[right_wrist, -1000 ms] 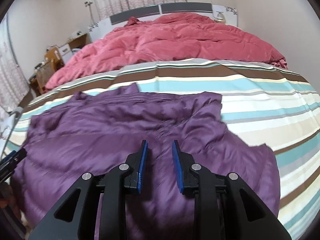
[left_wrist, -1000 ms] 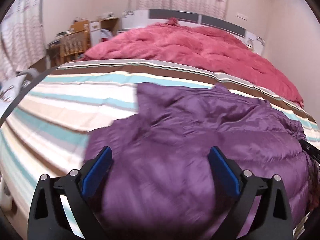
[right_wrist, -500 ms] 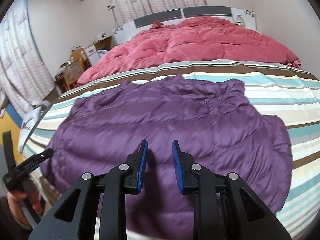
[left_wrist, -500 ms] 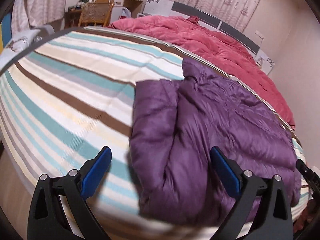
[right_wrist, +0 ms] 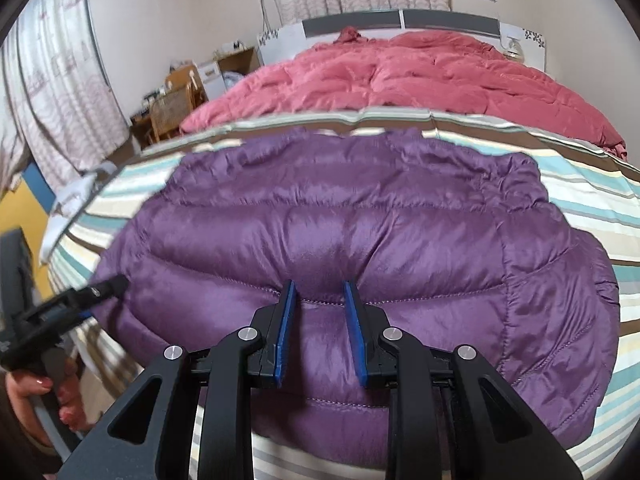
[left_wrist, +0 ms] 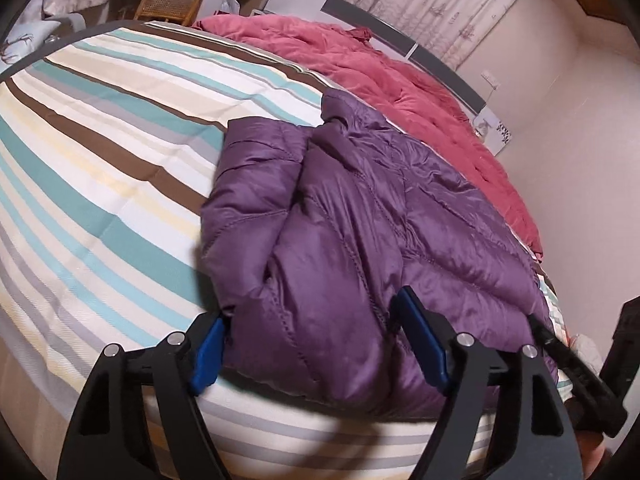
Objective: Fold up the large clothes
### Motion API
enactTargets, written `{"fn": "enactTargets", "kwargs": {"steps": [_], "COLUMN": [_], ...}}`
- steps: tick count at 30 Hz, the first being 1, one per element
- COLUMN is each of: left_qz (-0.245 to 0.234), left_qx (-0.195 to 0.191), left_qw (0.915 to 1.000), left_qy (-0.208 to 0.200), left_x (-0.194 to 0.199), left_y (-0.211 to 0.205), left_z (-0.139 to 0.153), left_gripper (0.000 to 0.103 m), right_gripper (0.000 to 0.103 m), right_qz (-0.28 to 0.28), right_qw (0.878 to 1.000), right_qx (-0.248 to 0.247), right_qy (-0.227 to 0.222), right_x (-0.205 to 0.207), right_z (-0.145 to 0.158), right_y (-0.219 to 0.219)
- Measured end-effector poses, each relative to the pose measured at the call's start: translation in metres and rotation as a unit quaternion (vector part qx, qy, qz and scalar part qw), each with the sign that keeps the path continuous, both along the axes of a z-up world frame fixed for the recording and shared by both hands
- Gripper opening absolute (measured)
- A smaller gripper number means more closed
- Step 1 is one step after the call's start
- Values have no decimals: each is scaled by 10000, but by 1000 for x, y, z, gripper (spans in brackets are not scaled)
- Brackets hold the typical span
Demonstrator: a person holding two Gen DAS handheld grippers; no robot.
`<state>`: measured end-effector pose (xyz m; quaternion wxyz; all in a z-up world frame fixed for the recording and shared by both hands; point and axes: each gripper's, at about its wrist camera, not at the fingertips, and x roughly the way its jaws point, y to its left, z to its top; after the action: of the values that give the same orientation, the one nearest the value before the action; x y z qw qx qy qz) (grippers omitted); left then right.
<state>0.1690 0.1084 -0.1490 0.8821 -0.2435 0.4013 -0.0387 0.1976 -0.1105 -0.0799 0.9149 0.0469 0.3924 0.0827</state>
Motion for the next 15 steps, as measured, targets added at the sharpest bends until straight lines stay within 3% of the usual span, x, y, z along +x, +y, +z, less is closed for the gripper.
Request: {"fn": "enactTargets", "kwargs": {"steps": [5,10,15], "left_qz": [74,188,405], "left_qx": [-688,-1038,-1207], "left_qw": [9976,9943,9918], "left_qy": [-62,-141,-142], "left_x": [4,12,19], "left_y": [2,0,0], "left_z": [-7,-15,-19], "left_gripper": [62,60,45], "right_gripper": [25,25,25], "right_qz": [83,68,53], "right_qw": [9994,9995,9996], "right_qx": [-297,-286,-249], "right_qy": [167,148,118], "right_x": [9,8,7], "right_z": [-23,-26,-27], "right_y": [4,5,5]}}
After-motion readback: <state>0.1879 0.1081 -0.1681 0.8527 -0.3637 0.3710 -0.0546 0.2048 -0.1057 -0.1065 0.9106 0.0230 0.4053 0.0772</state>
